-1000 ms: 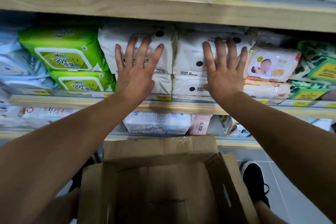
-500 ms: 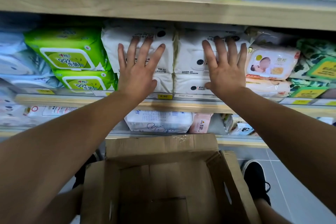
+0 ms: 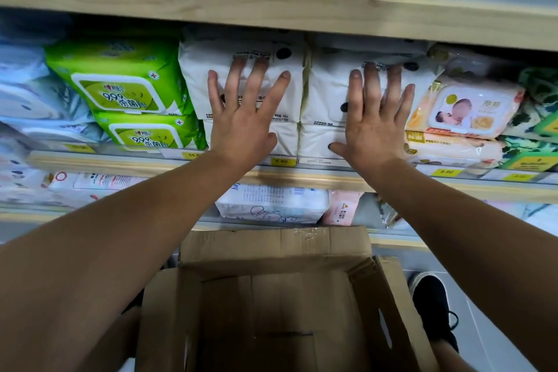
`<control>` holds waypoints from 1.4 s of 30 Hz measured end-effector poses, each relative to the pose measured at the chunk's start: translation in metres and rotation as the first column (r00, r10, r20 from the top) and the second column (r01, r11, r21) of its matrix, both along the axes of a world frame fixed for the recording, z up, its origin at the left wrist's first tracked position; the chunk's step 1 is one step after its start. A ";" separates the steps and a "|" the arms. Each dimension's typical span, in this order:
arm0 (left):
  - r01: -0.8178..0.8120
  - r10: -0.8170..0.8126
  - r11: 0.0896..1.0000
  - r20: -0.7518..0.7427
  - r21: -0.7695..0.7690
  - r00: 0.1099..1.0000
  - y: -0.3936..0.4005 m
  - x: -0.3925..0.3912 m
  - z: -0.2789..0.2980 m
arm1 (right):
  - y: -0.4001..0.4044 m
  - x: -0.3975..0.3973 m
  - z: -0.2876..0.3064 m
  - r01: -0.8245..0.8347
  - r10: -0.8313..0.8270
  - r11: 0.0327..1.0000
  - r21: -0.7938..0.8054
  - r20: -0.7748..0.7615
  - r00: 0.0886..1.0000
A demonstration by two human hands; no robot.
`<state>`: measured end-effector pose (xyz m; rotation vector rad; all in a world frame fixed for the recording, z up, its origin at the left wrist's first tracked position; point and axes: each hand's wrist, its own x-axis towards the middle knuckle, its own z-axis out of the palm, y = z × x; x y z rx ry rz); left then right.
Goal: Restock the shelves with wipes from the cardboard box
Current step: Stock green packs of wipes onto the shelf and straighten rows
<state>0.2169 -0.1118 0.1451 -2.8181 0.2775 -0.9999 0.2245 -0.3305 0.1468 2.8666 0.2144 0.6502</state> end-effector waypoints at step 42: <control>-0.027 0.043 0.993 -0.147 0.112 0.988 0.008 -0.004 0.010 | -0.020 0.005 -0.003 -0.039 0.039 0.997 -0.062 -0.006 0.999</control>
